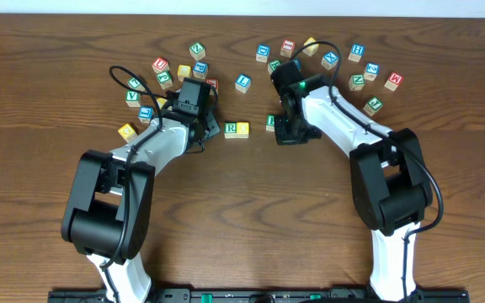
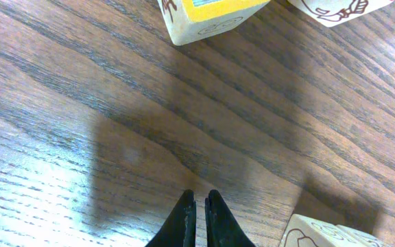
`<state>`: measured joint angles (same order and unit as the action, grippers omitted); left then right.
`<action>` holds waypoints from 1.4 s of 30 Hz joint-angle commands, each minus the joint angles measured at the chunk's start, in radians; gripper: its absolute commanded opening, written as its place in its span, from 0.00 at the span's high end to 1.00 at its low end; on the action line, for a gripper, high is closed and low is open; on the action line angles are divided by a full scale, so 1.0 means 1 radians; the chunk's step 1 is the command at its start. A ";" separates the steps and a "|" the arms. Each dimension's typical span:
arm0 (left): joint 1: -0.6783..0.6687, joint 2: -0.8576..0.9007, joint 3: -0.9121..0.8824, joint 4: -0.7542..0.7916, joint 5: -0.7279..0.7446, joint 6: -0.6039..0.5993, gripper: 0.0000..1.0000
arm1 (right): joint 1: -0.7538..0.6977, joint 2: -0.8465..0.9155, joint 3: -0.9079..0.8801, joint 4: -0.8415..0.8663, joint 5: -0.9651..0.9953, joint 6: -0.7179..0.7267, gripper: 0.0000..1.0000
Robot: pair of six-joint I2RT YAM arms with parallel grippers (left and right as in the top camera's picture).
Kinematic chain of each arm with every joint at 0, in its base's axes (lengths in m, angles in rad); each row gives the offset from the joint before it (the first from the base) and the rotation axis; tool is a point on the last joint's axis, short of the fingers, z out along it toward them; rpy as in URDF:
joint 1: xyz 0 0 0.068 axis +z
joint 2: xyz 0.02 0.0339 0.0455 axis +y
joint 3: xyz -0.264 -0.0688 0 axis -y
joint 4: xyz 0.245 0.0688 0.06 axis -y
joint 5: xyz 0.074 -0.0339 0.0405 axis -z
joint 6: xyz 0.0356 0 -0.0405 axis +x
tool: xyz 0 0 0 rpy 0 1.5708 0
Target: Spell out ROBOT
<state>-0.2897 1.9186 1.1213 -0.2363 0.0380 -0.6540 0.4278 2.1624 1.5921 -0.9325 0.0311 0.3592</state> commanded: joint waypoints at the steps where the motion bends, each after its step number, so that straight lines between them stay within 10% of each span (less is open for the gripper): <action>1: 0.003 -0.027 -0.008 -0.006 -0.024 0.006 0.93 | 0.000 -0.023 -0.018 0.014 0.028 0.014 0.99; 42: 0.003 -0.027 -0.008 -0.005 -0.024 0.006 0.93 | -0.121 -0.077 -0.011 0.083 0.051 0.063 0.99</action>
<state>-0.2897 1.9186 1.1213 -0.2363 0.0380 -0.6540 0.3069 2.0747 1.5764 -0.8600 0.0826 0.4068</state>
